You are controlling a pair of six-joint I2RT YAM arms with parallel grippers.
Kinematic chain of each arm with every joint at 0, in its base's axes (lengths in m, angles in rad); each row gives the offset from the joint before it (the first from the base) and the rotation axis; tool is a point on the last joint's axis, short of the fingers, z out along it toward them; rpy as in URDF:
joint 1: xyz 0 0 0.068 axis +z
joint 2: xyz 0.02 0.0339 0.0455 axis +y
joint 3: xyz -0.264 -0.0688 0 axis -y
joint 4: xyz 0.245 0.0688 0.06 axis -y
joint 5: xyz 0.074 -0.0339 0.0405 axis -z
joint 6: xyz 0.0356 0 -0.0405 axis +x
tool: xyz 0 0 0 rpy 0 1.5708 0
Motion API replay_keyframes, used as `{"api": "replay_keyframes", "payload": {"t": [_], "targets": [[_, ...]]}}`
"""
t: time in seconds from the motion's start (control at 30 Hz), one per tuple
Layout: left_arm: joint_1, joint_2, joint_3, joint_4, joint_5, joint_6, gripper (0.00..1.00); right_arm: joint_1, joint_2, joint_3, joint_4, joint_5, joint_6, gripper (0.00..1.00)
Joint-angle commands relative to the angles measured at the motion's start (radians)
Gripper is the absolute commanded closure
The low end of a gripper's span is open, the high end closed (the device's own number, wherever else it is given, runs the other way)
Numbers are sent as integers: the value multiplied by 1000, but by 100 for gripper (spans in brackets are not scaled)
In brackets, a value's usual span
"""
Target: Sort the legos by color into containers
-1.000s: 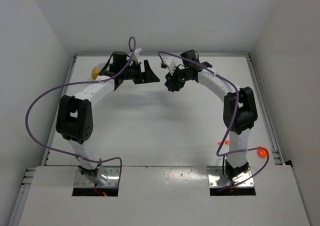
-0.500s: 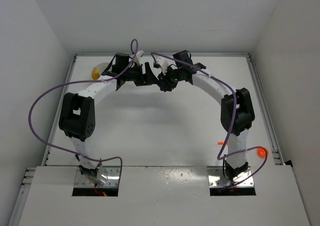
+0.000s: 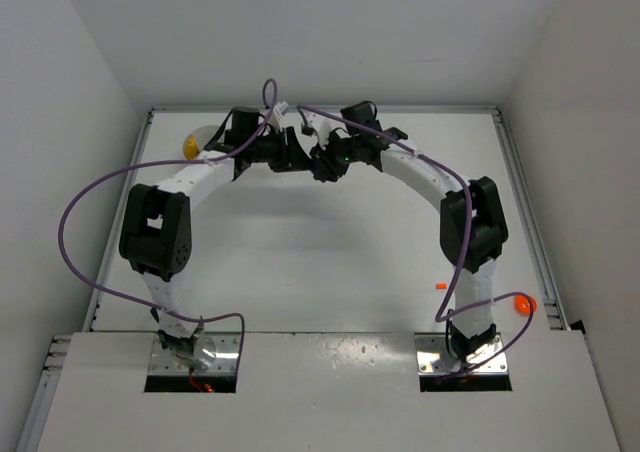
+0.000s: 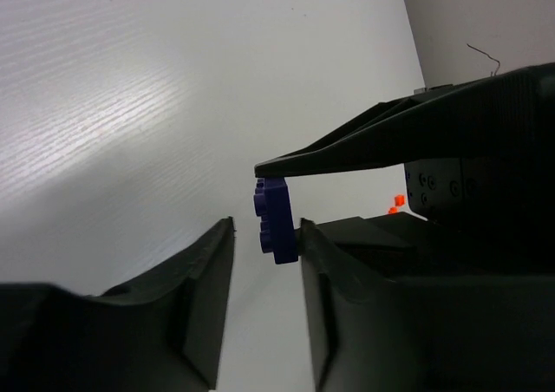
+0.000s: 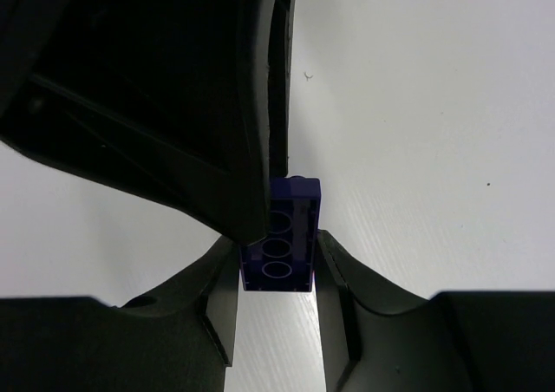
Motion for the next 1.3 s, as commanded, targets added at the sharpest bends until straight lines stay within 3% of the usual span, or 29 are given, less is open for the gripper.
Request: {"api": "replay_keyframes", "payload": {"t": [0.0, 0.13, 0.23, 0.27, 0.3, 0.37, 0.47, 0.67, 0.8, 0.9, 1.27], "targets": [[-1, 7, 48, 19, 18, -3, 63, 10, -80, 17, 74, -38, 23, 100], [-1, 16, 57, 19, 27, -3, 75, 20, -89, 7, 83, -38, 32, 100], [-1, 16, 66, 19, 27, 6, 89, 20, -98, -2, 92, -38, 32, 78], [-1, 16, 66, 19, 14, 6, 91, 20, -98, -2, 92, -38, 32, 58], [8, 16, 77, 19, 14, 6, 93, 20, -109, -17, 92, -23, 41, 49], [20, 5, 86, 19, -9, 6, 94, 20, -153, -66, 121, 14, 41, 35], [72, 5, 134, -21, -52, 43, 98, -2, -244, -176, 178, 70, 53, 25], [173, 5, 270, -114, -179, 181, 100, -11, -329, -296, 163, 161, 53, 23], [210, 36, 379, -217, -462, 302, 100, -20, -300, -286, 112, 210, 93, 23], [246, 62, 437, -236, -589, 371, 100, -29, -289, -276, 98, 232, 102, 23], [295, 214, 628, -293, -773, 451, 100, -39, -261, -276, 89, 250, 112, 23]]}}
